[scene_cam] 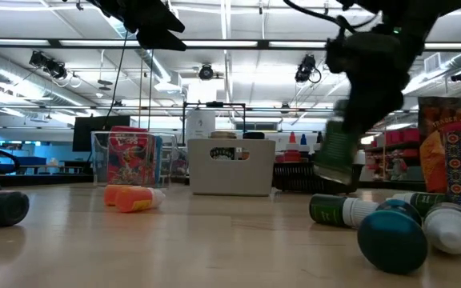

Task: Pick & Place Kitchen Items
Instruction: Put the green seasoning bottle into the gray bin

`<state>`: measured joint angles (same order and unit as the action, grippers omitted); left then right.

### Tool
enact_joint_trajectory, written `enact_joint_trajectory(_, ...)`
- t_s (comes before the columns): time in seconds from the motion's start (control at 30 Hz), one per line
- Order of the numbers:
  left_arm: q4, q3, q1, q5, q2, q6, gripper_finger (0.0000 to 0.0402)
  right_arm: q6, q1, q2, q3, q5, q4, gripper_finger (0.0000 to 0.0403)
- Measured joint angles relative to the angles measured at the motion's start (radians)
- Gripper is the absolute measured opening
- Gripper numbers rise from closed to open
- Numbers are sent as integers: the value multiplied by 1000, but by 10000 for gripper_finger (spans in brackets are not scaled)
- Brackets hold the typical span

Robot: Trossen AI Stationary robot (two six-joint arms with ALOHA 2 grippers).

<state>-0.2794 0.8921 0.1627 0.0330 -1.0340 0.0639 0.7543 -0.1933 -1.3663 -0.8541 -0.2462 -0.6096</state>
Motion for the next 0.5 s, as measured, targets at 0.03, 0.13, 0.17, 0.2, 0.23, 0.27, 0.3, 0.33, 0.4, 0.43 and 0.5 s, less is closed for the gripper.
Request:
enact_joint_trajectory(0.03,0,0,0,0,0,0,355,-18,7,0,-2,0,29,208)
enact_joint_trajectory(0.13,0,0,0,0,0,-4,355,-132,22,0,-37,38,66,208)
enact_joint_trajectory(0.17,0,0,0,0,0,-4,355,-178,23,0,-53,62,72,208)
enact_joint_trajectory(0.2,0,0,0,0,0,-4,355,-215,23,0,-71,76,72,208)
enact_joint_trajectory(0.23,0,0,0,0,0,-4,355,-242,22,0,-89,82,69,208)
enact_joint_trajectory(0.27,0,0,0,0,0,-4,355,-264,22,0,-111,84,68,208)
enact_joint_trajectory(0.3,0,0,0,0,0,-4,355,-282,22,0,-133,82,70,208)
enact_joint_trajectory(0.33,0,0,0,0,0,-3,355,-300,23,0,-156,75,71,208)
enact_joint_trajectory(0.4,0,0,0,0,0,7,355,-343,23,0,-199,35,76,208)
enact_joint_trajectory(0.43,0,0,0,0,0,14,355,-364,23,0,-214,3,81,208)
enact_joint_trajectory(0.5,0,0,0,0,0,22,355,-397,31,0,-235,-59,106,208)
